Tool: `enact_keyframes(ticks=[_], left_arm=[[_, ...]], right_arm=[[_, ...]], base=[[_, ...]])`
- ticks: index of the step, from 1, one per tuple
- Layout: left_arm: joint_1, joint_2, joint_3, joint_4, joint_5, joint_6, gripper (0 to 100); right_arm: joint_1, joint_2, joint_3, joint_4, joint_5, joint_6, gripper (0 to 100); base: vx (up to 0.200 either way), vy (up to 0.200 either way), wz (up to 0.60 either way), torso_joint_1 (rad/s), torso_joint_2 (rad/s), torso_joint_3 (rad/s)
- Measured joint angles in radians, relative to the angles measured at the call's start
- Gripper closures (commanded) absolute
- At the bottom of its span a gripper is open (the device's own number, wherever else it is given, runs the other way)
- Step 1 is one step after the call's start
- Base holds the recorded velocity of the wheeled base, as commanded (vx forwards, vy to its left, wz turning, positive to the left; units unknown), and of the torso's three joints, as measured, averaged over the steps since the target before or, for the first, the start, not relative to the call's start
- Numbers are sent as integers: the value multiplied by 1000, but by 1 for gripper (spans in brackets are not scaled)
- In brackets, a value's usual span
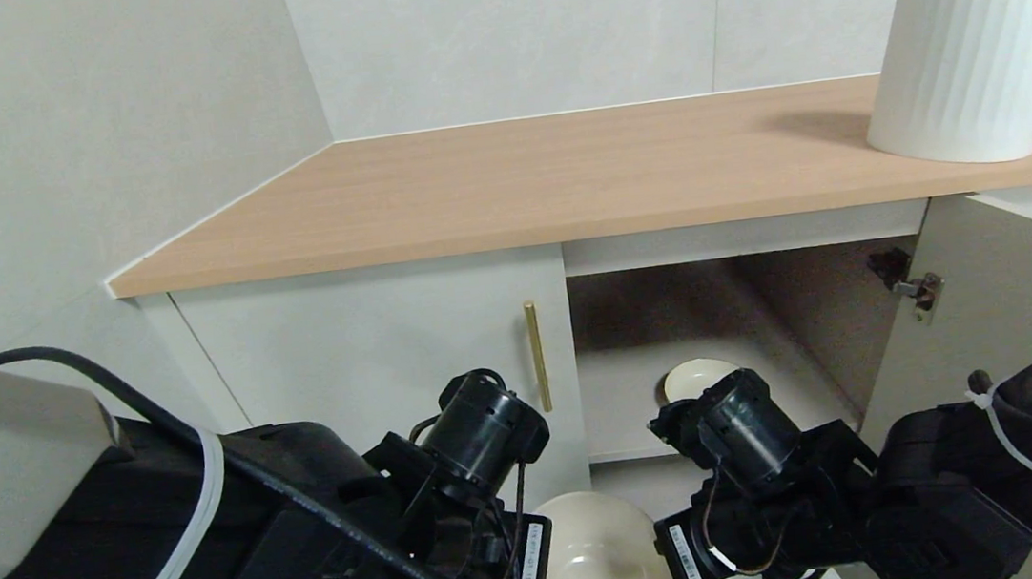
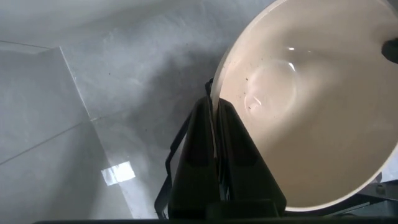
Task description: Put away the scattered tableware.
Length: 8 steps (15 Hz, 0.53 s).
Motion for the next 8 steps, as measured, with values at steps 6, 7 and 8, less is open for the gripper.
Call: enact_keyframes(ticks=[6,7,8], left_arm=[[1,-4,-1,6,5,-2,0],[1,-4,-1,6,4,-6,0],[1,-4,-2,4,4,-10,0]], right_arm=[[-1,0,1,8,-20,-1,100],[-1,0,1,6,-20,-1,100],[0,0,1,6,-20,-2,100]], base=[[0,0,0,0,0,0],[0,0,0,0,0,0],[0,0,0,0,0,0]])
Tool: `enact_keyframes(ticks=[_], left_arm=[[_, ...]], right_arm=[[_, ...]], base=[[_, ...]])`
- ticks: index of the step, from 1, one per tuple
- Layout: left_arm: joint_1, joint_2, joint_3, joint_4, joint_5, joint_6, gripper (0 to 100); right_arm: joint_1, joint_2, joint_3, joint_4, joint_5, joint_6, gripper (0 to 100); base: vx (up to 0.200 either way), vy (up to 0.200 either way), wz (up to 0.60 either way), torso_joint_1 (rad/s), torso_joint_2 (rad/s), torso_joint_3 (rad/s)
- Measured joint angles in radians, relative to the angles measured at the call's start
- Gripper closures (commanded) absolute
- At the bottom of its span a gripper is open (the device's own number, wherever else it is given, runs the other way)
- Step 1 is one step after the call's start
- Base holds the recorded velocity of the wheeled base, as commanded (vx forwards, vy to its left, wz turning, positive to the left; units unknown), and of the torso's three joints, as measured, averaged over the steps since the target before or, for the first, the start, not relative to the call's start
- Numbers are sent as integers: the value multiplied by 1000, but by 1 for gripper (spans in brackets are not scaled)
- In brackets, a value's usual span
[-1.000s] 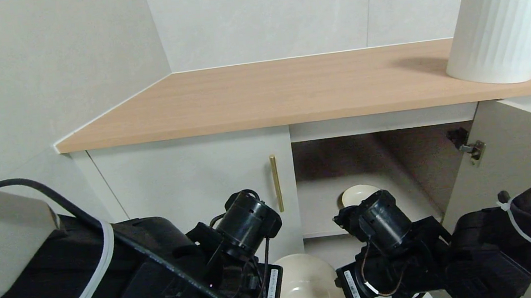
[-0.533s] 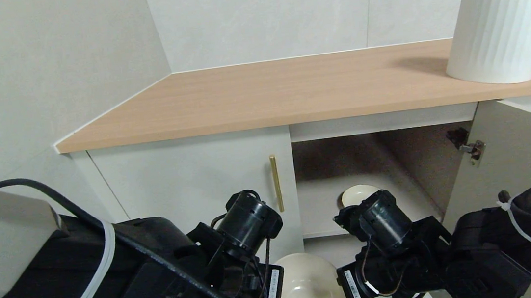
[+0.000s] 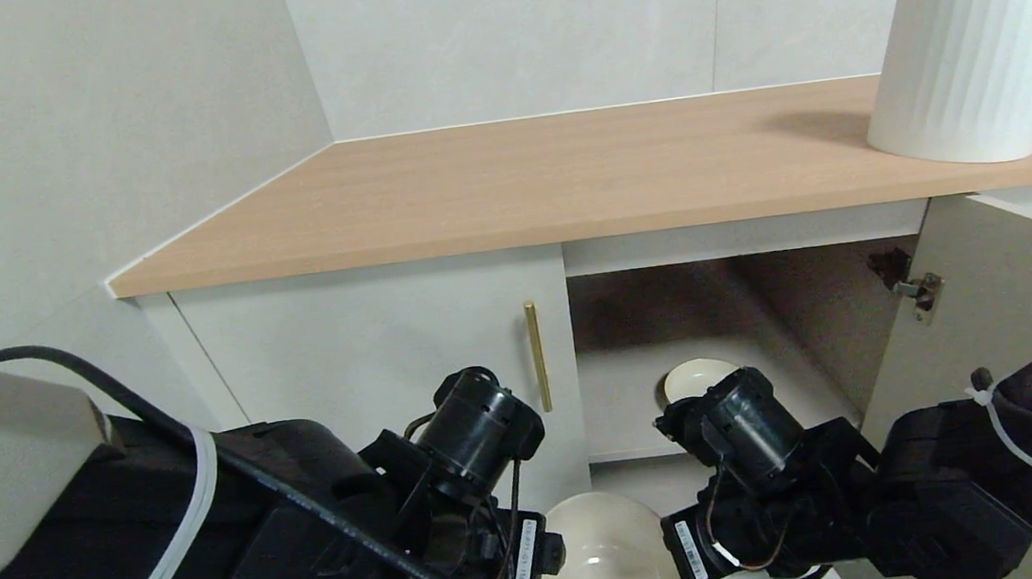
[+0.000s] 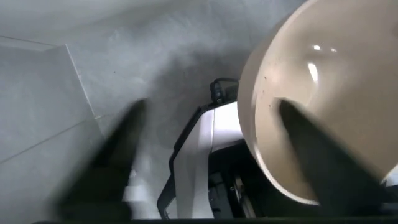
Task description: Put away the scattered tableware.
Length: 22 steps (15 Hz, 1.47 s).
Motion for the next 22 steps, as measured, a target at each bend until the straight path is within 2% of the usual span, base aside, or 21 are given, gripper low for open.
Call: enact_keyframes(ticks=[5,7,9,12,16,20,22], left_arm=[[0,1,-3,-3,-1,-2,0],[1,0,-4,-4,-2,-3,0],[1,0,-4,-3,-2,-3,0],[2,-2,-4,-3,-2,-5,0],[4,-4,-2,-2,-2,-5,0],[4,-4,-2,-2,-3,-5,0],[4,-5,0,-2,-2,-5,0]], right_arm=[[-8,3,13,8,-38,-11,100],[-31,14,16,10,-103,-21,100],[-60,34,14,18,-222,-31,100],[-106,63,6,15,-267,-22,100],[-223,90,-85,10,-286,83,100],[-292,126,-180,0,-328,211,100],[-331,152,-215,-51,-339,233,100]], base=[[0,0,0,0,0,0],[0,0,0,0,0,0],[0,0,0,0,0,0],[0,0,0,0,0,0],[0,0,0,0,0,0],[0,0,0,0,0,0],[0,0,0,0,0,0]])
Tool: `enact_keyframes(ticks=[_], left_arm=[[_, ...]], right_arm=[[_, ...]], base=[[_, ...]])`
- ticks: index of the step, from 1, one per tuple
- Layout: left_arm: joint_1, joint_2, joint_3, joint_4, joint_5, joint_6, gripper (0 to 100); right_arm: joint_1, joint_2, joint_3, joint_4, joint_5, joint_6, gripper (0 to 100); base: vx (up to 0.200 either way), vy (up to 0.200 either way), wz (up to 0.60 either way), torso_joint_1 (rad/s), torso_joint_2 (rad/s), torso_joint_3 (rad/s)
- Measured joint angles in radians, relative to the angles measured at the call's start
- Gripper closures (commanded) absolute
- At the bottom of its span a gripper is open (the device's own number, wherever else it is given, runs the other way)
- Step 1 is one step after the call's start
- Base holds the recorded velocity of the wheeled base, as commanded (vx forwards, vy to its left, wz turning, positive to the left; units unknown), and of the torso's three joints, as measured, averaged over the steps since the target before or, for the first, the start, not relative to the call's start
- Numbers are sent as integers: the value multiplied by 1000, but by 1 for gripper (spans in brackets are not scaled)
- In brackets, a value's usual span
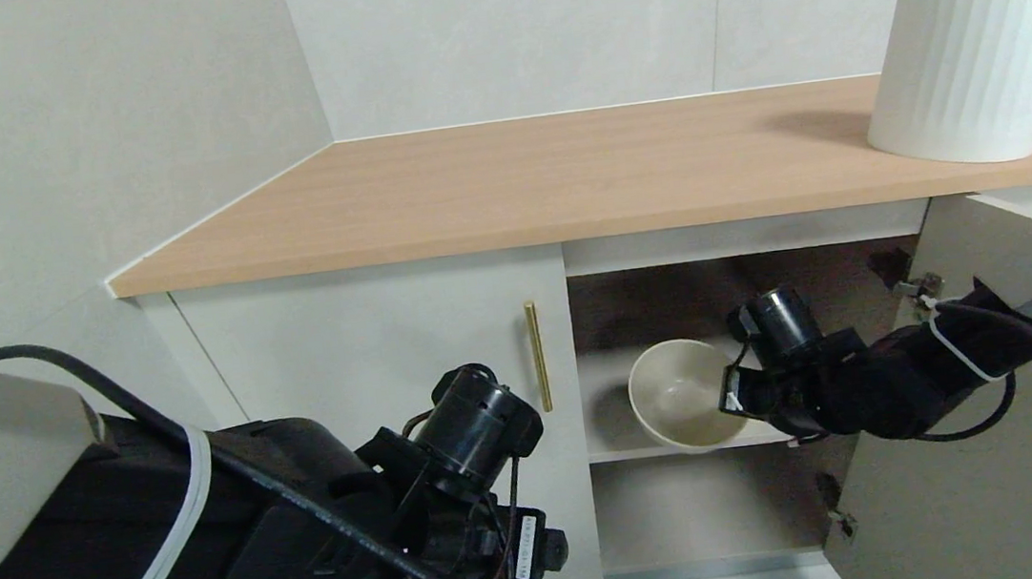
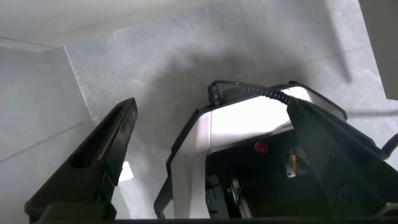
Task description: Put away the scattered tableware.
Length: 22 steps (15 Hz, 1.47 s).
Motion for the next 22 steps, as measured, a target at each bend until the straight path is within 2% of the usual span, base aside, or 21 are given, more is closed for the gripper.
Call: enact_keyframes(ticks=[3,10,22], left_arm=[[0,-4,1,1,0,1,0],[0,-10,1,1,0,1,0],[0,-7,4,1,0,2,0]], right_arm=[[-52,39,-24,-64,-2,-1,100],[-118,127,-113,-67,-7,32,100],[-134,218,-181,-66,-15,30,100]], base=[[0,0,0,0,0,0],[0,0,0,0,0,0],[0,0,0,0,0,0]])
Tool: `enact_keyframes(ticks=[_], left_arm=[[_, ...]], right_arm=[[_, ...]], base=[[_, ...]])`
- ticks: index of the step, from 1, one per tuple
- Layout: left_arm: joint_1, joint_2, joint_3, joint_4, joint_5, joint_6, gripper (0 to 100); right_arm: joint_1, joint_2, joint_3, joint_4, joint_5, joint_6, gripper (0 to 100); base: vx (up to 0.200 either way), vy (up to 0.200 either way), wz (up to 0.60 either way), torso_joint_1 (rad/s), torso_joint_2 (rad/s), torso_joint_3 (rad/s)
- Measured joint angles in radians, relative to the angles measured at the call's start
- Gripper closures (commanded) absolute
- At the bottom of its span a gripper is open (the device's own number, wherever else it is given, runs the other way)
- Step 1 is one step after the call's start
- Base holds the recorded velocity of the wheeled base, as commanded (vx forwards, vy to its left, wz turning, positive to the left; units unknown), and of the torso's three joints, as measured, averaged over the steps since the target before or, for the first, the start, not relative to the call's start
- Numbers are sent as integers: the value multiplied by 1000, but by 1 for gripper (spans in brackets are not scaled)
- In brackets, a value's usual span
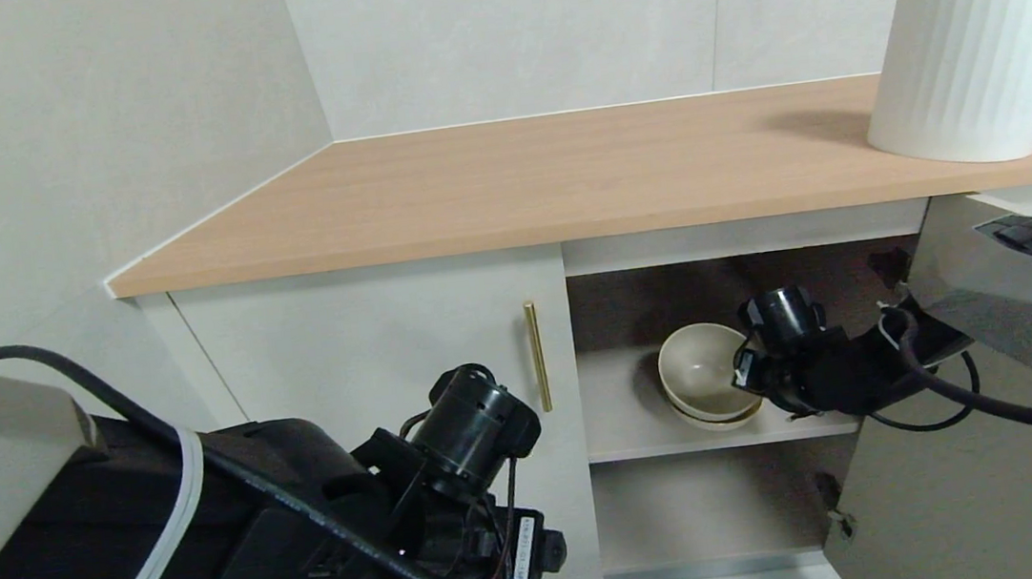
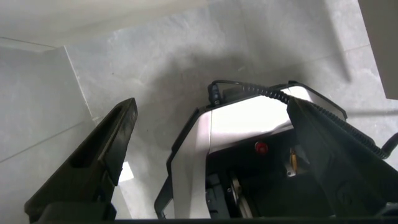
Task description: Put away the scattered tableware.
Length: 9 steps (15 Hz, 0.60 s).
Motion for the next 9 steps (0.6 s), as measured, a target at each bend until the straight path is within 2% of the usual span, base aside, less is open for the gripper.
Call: enact_keyframes(ticks=[5,6,9], left_arm=[[0,1,0,0,0,0,0],[0,1,0,0,0,0,0],[0,1,0,-1,0,-1,0]], right_arm=[[-9,10,-10,0,-8,0,100],[-9,11,-11,0,-9,0,0],[-10,11,-11,-1,-8,0,0]], base=[[0,0,0,0,0,0],[0,0,0,0,0,0],[0,0,0,0,0,0]])
